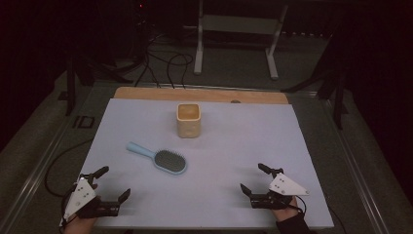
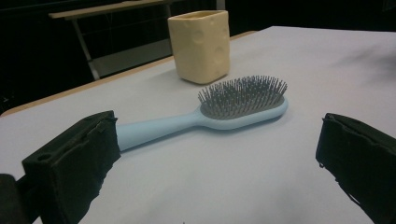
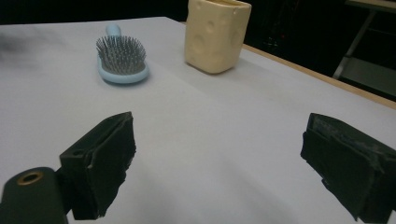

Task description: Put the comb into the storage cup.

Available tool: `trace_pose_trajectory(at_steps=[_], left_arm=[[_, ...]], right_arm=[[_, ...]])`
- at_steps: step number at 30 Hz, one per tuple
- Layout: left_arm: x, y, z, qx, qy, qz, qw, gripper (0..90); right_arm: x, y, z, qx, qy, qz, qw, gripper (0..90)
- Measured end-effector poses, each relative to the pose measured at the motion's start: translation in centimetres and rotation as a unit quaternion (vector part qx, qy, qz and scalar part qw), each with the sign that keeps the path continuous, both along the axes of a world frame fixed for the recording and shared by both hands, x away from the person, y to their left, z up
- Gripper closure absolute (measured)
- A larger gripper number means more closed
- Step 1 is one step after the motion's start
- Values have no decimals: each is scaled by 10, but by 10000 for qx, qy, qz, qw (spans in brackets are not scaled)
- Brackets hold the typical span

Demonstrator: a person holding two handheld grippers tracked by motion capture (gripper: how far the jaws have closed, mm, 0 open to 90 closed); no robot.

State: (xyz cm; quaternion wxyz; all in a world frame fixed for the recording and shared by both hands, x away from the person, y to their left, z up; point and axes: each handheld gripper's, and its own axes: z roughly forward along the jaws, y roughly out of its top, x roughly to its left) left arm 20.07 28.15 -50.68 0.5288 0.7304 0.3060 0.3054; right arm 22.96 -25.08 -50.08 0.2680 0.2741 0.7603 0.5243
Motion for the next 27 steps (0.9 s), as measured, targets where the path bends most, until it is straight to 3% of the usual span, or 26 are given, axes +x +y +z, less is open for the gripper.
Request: trace_pose_trajectory(at_steps=[12, 19, 27], left_arm=[[0, 2, 0, -90, 40, 34, 9999, 0], [-2, 1, 1, -45, 27, 12, 10000, 0], [1, -2, 6, -144, 37, -67, 9999, 0]], right_arm=[[3, 2, -2, -30, 35, 39, 10000, 95], [1, 2, 1, -50, -39, 5, 10000, 95], [-2, 0, 3, -29, -122, -50, 9999, 95]])
